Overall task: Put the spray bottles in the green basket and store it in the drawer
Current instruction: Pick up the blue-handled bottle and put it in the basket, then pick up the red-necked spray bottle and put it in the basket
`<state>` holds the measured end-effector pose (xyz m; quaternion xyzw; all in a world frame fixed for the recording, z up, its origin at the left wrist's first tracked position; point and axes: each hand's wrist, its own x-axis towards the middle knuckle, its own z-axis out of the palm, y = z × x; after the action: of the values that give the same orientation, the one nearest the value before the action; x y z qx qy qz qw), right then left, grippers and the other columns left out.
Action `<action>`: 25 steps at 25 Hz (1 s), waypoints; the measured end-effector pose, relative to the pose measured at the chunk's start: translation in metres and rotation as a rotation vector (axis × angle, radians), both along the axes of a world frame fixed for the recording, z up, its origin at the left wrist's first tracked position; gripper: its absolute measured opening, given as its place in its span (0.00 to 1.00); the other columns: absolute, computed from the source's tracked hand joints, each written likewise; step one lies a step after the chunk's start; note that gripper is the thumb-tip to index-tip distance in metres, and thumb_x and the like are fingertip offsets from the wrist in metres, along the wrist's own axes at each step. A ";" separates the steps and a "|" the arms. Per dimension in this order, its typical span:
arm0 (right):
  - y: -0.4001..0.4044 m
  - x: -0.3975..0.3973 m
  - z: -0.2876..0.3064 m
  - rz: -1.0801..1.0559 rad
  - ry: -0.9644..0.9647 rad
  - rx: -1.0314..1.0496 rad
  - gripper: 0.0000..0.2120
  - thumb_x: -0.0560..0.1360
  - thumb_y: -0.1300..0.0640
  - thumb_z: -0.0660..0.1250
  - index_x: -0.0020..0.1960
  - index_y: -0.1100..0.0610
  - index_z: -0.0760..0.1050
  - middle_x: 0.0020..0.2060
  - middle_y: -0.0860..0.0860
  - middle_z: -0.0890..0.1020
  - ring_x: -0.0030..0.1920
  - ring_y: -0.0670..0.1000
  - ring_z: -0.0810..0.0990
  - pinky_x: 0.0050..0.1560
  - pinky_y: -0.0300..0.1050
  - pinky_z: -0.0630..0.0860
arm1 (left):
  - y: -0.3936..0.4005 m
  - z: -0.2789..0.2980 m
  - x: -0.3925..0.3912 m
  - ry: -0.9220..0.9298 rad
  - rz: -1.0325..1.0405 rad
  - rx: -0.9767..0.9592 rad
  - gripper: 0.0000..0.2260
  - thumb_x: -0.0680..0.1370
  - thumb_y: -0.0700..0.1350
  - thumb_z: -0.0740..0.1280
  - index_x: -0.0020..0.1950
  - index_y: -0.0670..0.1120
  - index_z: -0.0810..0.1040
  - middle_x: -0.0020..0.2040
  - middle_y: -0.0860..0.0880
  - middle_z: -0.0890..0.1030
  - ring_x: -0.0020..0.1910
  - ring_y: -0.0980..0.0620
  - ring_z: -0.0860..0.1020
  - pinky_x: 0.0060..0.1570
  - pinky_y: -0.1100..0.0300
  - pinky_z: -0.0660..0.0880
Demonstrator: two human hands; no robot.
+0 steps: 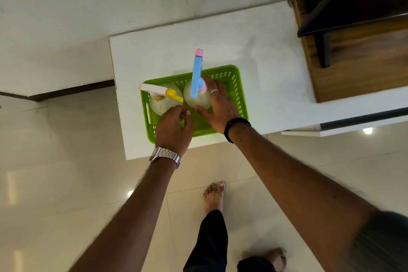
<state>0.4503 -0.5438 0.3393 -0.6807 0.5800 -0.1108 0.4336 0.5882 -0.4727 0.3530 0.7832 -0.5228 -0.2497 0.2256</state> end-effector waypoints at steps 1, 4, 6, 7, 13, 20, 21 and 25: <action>0.000 0.001 0.000 -0.006 0.004 0.008 0.42 0.76 0.48 0.72 0.82 0.50 0.53 0.78 0.54 0.61 0.72 0.60 0.72 0.65 0.55 0.75 | -0.001 0.001 0.002 -0.011 -0.020 -0.004 0.08 0.79 0.45 0.64 0.50 0.43 0.81 0.46 0.46 0.85 0.46 0.45 0.83 0.46 0.49 0.78; 0.003 0.001 0.003 -0.041 0.003 0.069 0.47 0.76 0.45 0.72 0.83 0.53 0.47 0.82 0.54 0.53 0.79 0.57 0.61 0.73 0.53 0.69 | 0.002 0.003 0.007 -0.048 -0.080 0.002 0.08 0.80 0.44 0.65 0.51 0.43 0.82 0.47 0.47 0.85 0.47 0.46 0.82 0.46 0.52 0.77; 0.008 -0.004 0.013 -0.067 -0.012 0.088 0.49 0.76 0.45 0.72 0.83 0.56 0.44 0.83 0.54 0.50 0.82 0.55 0.55 0.76 0.49 0.63 | 0.008 0.006 0.008 -0.062 -0.115 -0.002 0.07 0.80 0.44 0.66 0.51 0.44 0.82 0.46 0.48 0.86 0.47 0.47 0.83 0.45 0.56 0.75; 0.011 -0.010 0.021 -0.077 -0.018 0.073 0.48 0.77 0.46 0.71 0.83 0.57 0.44 0.83 0.54 0.50 0.82 0.54 0.54 0.76 0.47 0.61 | 0.012 0.010 0.005 -0.062 -0.147 -0.019 0.07 0.80 0.44 0.66 0.50 0.45 0.83 0.45 0.49 0.86 0.46 0.47 0.83 0.44 0.58 0.73; 0.076 -0.084 0.068 -0.134 -0.032 -0.104 0.32 0.82 0.53 0.62 0.82 0.60 0.55 0.81 0.58 0.59 0.81 0.55 0.57 0.79 0.48 0.57 | 0.051 0.027 -0.060 0.021 -0.373 -0.099 0.11 0.79 0.49 0.63 0.50 0.47 0.83 0.48 0.50 0.86 0.47 0.51 0.80 0.51 0.56 0.76; 0.238 -0.188 0.041 -0.345 0.089 0.035 0.30 0.84 0.47 0.55 0.82 0.54 0.51 0.82 0.55 0.55 0.81 0.56 0.54 0.81 0.53 0.53 | 0.126 -0.005 -0.154 -0.143 -0.785 0.178 0.11 0.79 0.50 0.63 0.56 0.49 0.83 0.53 0.50 0.85 0.48 0.50 0.83 0.51 0.56 0.78; 0.268 -0.208 0.032 -0.392 0.105 0.097 0.30 0.84 0.46 0.53 0.83 0.54 0.50 0.82 0.56 0.54 0.82 0.56 0.54 0.81 0.54 0.52 | 0.144 -0.015 -0.172 -0.163 -0.872 0.292 0.11 0.80 0.51 0.63 0.57 0.51 0.82 0.54 0.52 0.85 0.50 0.50 0.83 0.52 0.56 0.78; 0.392 -0.284 -0.005 -0.651 0.129 0.345 0.31 0.84 0.43 0.47 0.83 0.53 0.46 0.83 0.55 0.53 0.82 0.55 0.52 0.81 0.56 0.48 | 0.212 -0.049 -0.252 -0.302 -1.199 0.648 0.16 0.82 0.52 0.62 0.67 0.49 0.76 0.65 0.50 0.80 0.63 0.47 0.80 0.60 0.57 0.75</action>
<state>0.1660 -0.1520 0.3347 -0.3831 0.8024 -0.1002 0.4466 0.3357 -0.2608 0.3039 0.4133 -0.7897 -0.3632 -0.2713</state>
